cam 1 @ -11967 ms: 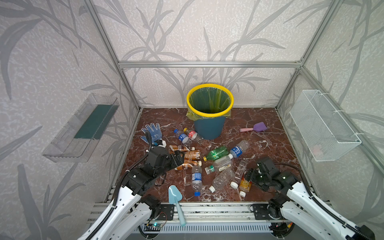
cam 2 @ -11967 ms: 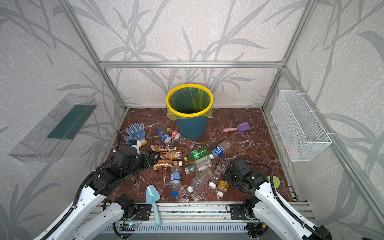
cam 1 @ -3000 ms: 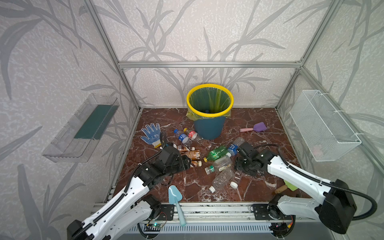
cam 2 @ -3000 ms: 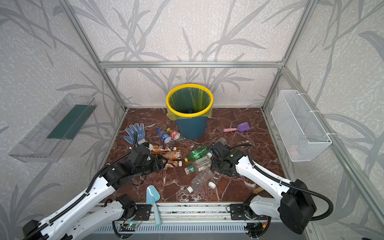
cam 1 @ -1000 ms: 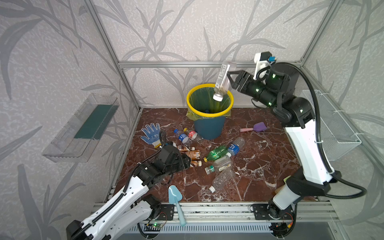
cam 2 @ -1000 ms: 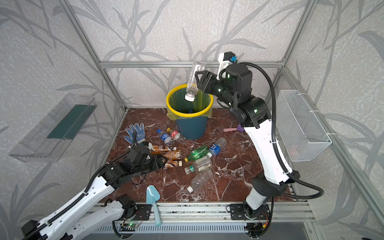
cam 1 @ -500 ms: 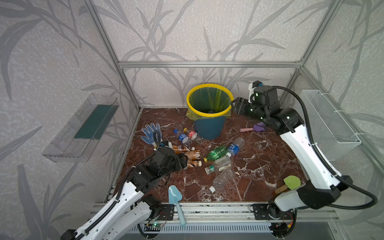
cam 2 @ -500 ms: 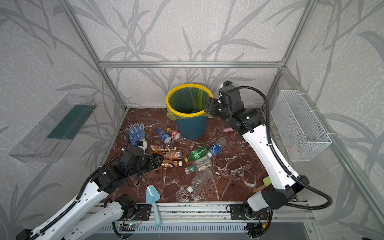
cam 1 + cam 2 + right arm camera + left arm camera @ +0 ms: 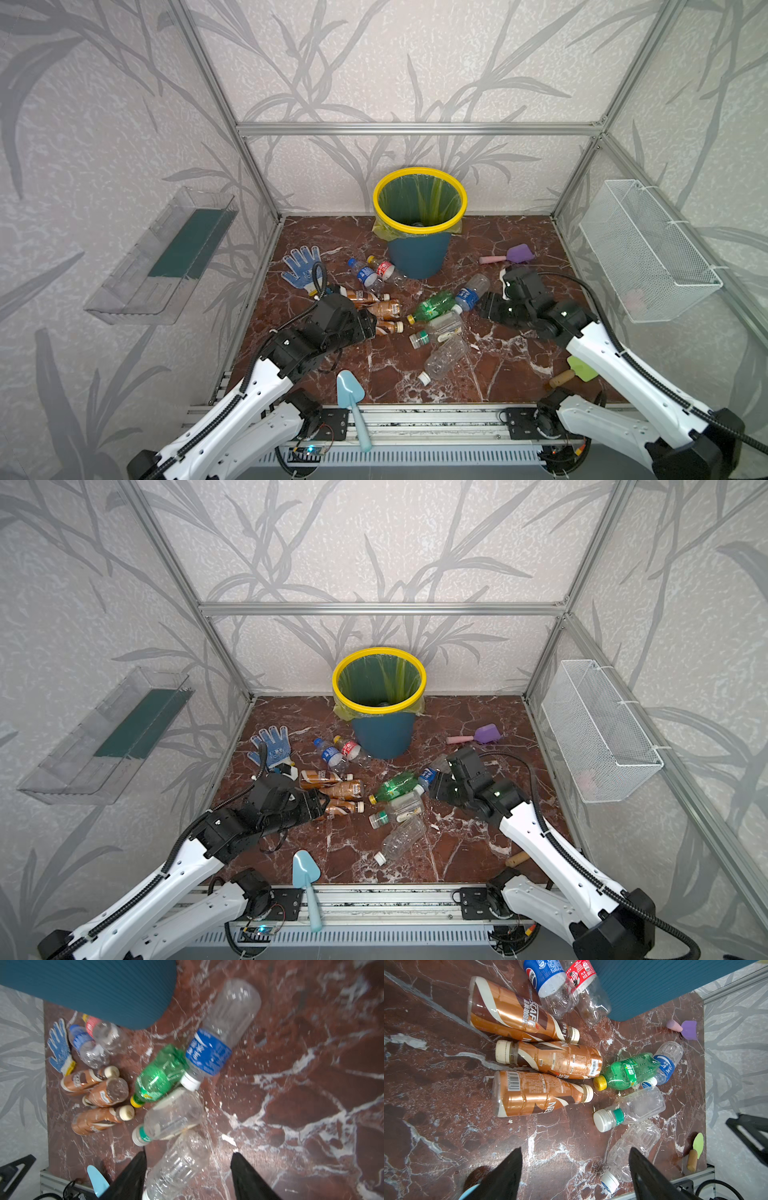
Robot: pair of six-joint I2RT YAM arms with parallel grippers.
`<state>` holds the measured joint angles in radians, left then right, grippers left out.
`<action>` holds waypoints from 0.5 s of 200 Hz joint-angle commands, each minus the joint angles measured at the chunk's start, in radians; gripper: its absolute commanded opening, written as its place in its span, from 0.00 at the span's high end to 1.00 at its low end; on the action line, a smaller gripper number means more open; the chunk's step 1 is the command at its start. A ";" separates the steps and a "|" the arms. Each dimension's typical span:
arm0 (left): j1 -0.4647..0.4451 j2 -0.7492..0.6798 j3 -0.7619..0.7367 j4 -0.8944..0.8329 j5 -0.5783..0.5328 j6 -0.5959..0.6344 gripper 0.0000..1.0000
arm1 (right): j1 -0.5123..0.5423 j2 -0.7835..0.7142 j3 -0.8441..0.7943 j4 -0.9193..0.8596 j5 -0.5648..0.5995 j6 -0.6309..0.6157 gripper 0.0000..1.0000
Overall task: Throw the plastic bottles in the bin
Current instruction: 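Return the right gripper to the pile while the left gripper lowers onto a ridged bottle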
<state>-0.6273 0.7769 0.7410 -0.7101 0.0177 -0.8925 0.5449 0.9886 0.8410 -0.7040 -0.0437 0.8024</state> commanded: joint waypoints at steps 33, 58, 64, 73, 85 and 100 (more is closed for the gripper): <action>-0.022 0.090 -0.004 0.036 0.086 0.048 0.24 | 0.044 -0.098 -0.151 0.069 -0.071 0.086 0.35; -0.129 0.168 0.010 0.066 0.059 0.060 0.25 | 0.046 -0.118 -0.195 0.090 -0.076 0.108 0.35; -0.154 0.192 0.017 0.076 0.061 0.066 0.25 | 0.047 -0.122 -0.202 0.095 -0.076 0.113 0.36; -0.185 0.231 0.022 0.094 0.066 0.071 0.25 | 0.046 -0.127 -0.211 0.100 -0.073 0.120 0.35; -0.225 0.282 0.035 0.119 0.075 0.083 0.25 | 0.046 -0.137 -0.223 0.107 -0.068 0.130 0.36; -0.275 0.344 0.062 0.134 0.074 0.100 0.25 | 0.045 -0.146 -0.228 0.106 -0.056 0.135 0.36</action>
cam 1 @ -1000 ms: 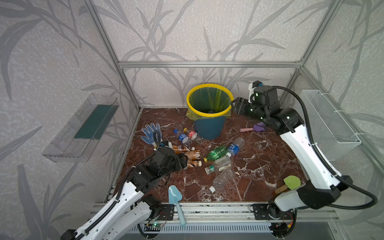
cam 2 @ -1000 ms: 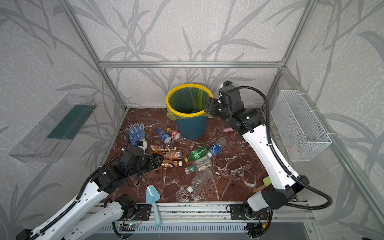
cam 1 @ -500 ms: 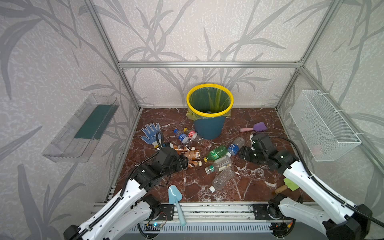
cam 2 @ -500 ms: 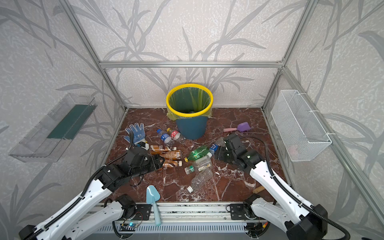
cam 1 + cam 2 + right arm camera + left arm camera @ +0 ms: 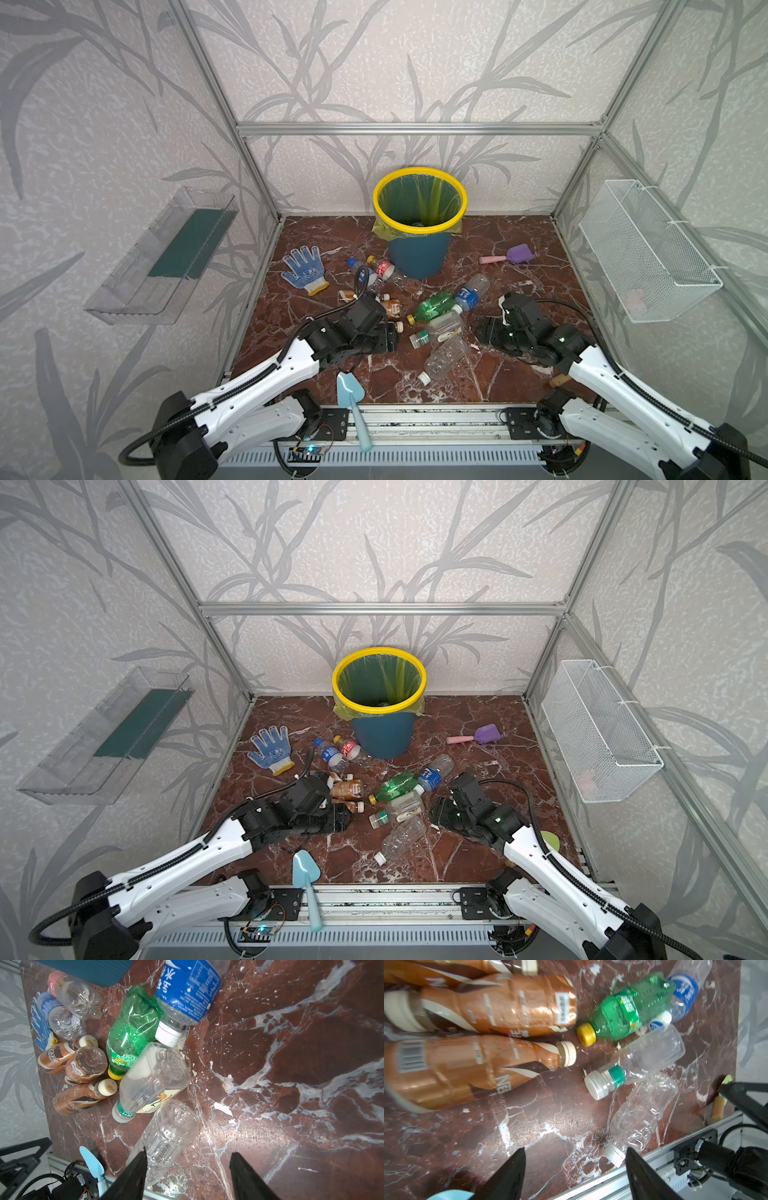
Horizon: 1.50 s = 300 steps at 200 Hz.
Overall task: Throw the plastic bottles in the bin
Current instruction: 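Return the right gripper to the pile while the left gripper lowers onto a ridged bottle, then close the left gripper on the clear ridged bottle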
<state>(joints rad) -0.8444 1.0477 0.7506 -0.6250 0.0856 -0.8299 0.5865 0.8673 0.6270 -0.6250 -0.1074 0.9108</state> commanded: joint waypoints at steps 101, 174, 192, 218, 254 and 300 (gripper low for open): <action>-0.295 0.484 0.311 0.061 0.000 0.158 0.19 | -0.146 -0.156 -0.014 -0.106 0.040 -0.013 0.37; -0.344 0.675 0.455 -0.043 -0.093 0.205 0.13 | -0.156 -0.174 -0.034 -0.108 0.025 -0.009 0.37; -0.349 0.697 0.467 -0.046 -0.098 0.210 0.13 | -0.156 -0.175 -0.038 -0.109 0.026 -0.009 0.37; -0.349 0.725 0.479 -0.051 -0.089 0.218 0.14 | -0.158 -0.178 -0.041 -0.108 0.022 -0.008 0.37; -0.351 0.767 0.495 -0.060 -0.098 0.232 0.17 | -0.158 -0.188 -0.053 -0.109 0.018 0.000 0.37; -0.349 0.778 0.510 -0.085 -0.116 0.251 0.25 | -0.157 -0.197 -0.062 -0.098 0.012 0.011 0.38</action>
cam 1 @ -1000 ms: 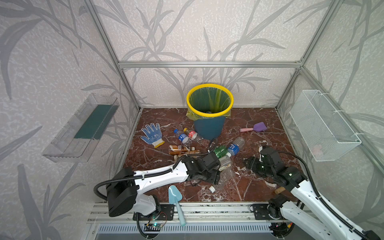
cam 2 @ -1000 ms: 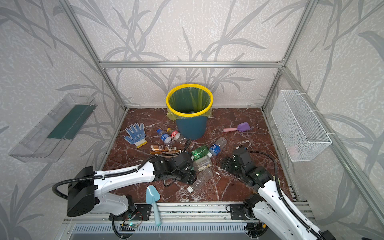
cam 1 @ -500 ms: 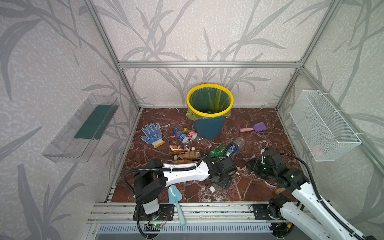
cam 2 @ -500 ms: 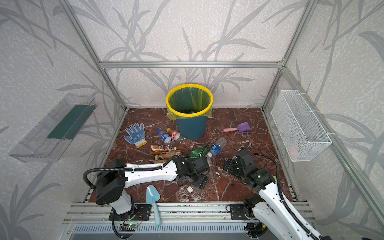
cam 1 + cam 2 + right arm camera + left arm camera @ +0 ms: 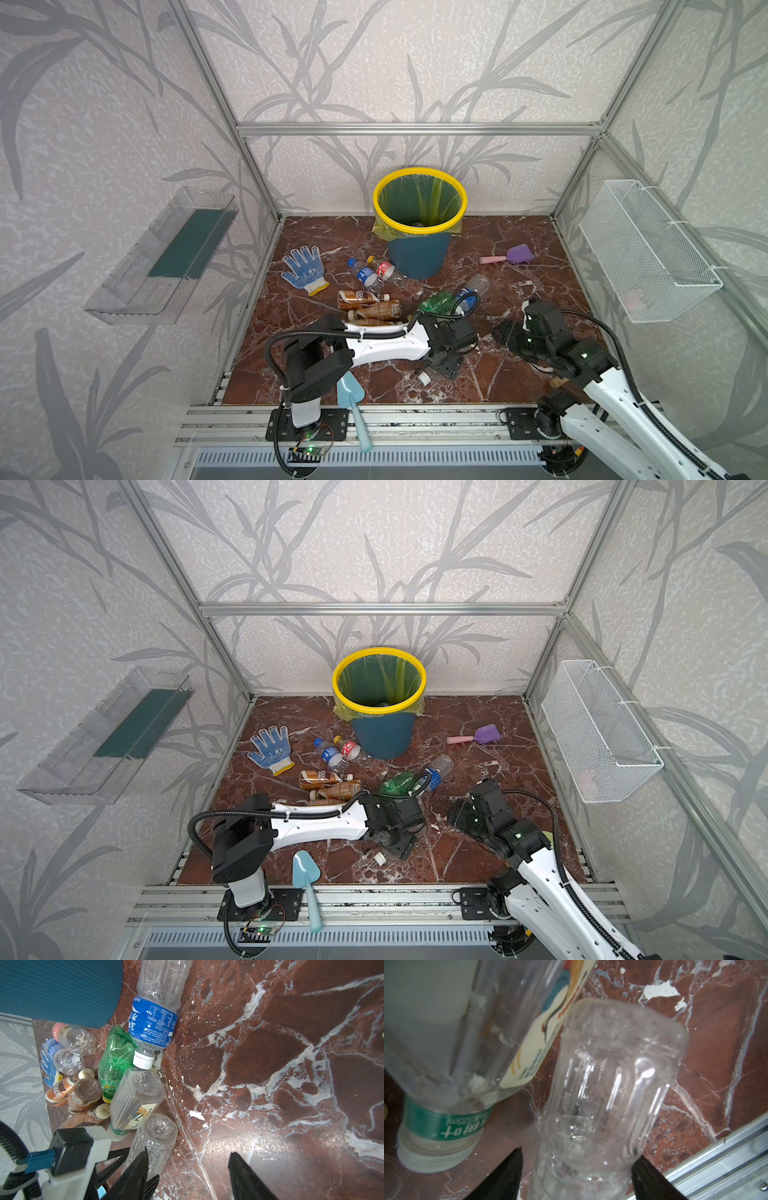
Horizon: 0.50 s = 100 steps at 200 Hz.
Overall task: Throw the plastic bottles in the bin
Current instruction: 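Close the left gripper on the clear ridged bottle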
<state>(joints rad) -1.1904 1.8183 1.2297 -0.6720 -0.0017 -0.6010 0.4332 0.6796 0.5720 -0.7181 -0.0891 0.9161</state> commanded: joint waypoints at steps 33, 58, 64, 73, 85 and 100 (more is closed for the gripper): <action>-0.003 -0.018 0.019 -0.030 -0.015 0.027 0.33 | -0.004 -0.003 -0.002 0.001 -0.007 0.007 0.38; -0.005 -0.068 -0.004 -0.028 -0.008 0.025 0.38 | -0.004 0.008 0.002 0.011 -0.010 0.009 0.38; -0.005 -0.083 -0.011 -0.025 -0.006 0.022 0.39 | -0.005 0.014 0.003 0.016 -0.013 0.009 0.38; -0.004 -0.113 -0.027 -0.023 -0.009 0.020 0.40 | -0.005 0.021 0.004 0.022 -0.015 0.009 0.38; -0.003 -0.152 -0.044 -0.031 -0.013 0.016 0.41 | -0.005 0.031 0.008 0.033 -0.018 0.009 0.38; -0.003 -0.206 -0.065 -0.041 -0.024 0.005 0.41 | -0.004 0.044 0.010 0.046 -0.023 0.009 0.38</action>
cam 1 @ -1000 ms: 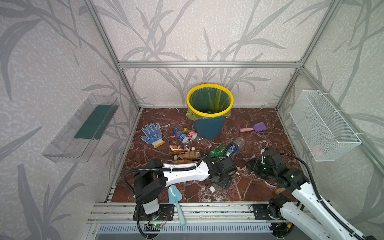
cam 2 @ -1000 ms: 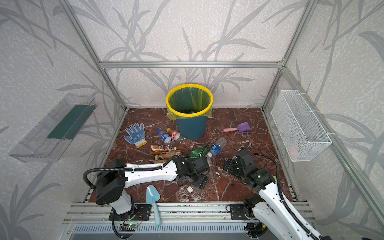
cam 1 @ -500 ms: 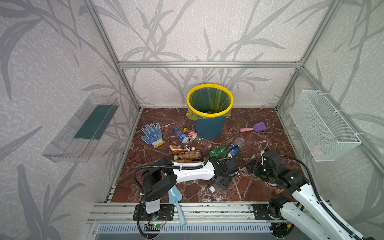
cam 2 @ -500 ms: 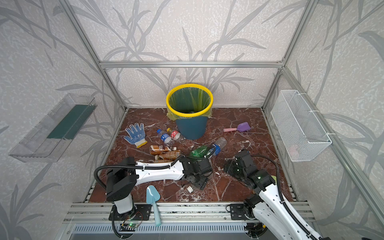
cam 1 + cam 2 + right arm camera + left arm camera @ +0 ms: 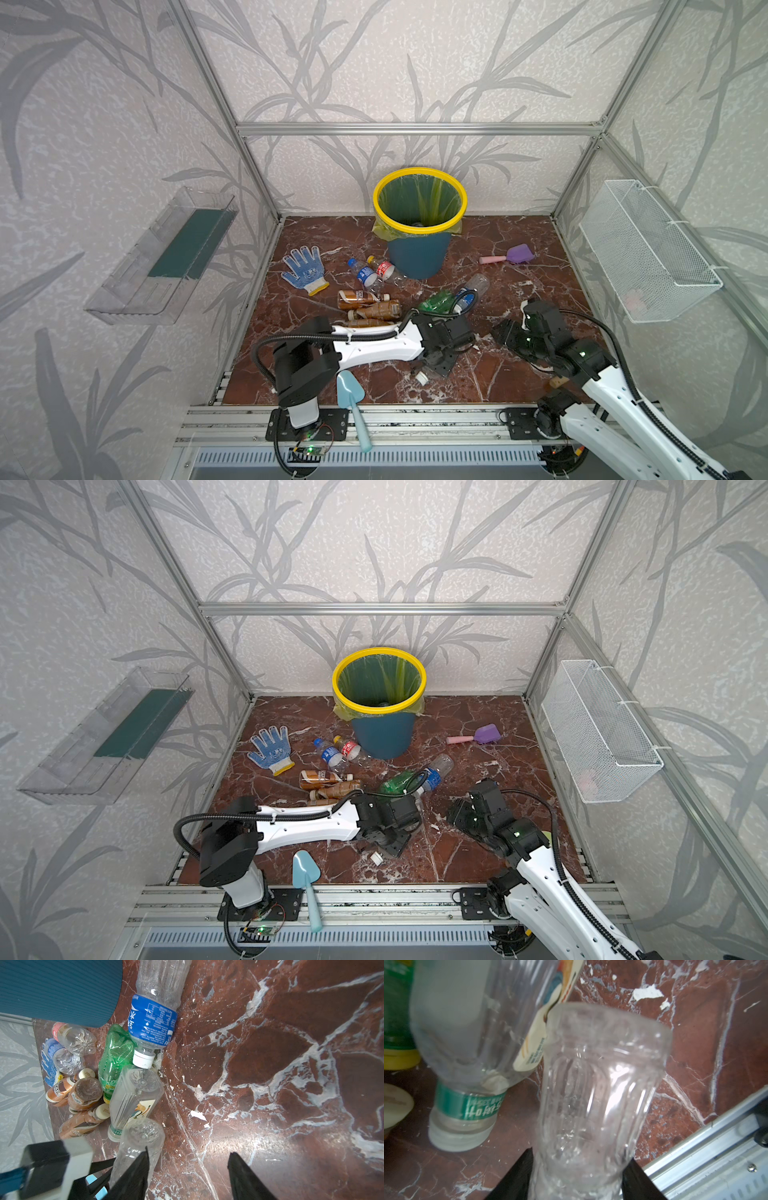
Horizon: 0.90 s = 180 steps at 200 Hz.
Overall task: Throw the plastic bottles in the bin
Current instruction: 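Close the left gripper on the clear ridged bottle, then lift the ridged bottle over the bin and open the left gripper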
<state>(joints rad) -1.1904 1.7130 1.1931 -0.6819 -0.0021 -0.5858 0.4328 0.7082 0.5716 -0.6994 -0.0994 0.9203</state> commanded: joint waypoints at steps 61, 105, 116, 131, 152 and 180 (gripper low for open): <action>0.066 -0.361 -0.011 -0.150 -0.141 -0.023 0.42 | -0.004 0.046 0.022 0.054 -0.026 0.003 0.39; 0.239 -0.503 0.192 -0.119 -0.118 0.115 0.42 | -0.003 0.033 0.032 0.048 -0.026 0.002 0.40; 0.301 -0.482 0.298 -0.098 -0.092 0.169 0.41 | -0.004 0.030 0.037 0.046 -0.027 0.003 0.40; 0.410 -0.407 0.489 -0.039 -0.038 0.214 0.34 | -0.004 0.031 0.046 0.043 -0.026 0.002 0.40; 0.564 -0.215 0.820 0.009 0.005 0.193 0.23 | -0.002 0.036 0.069 0.035 -0.026 0.001 0.40; 0.653 0.026 1.265 -0.143 0.023 0.113 0.09 | -0.002 0.012 0.099 -0.012 -0.015 -0.006 0.39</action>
<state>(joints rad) -0.5804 1.5890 2.2219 -0.7151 -0.0219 -0.4458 0.4328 0.7494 0.6262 -0.6643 -0.1177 0.9199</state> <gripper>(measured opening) 0.877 0.603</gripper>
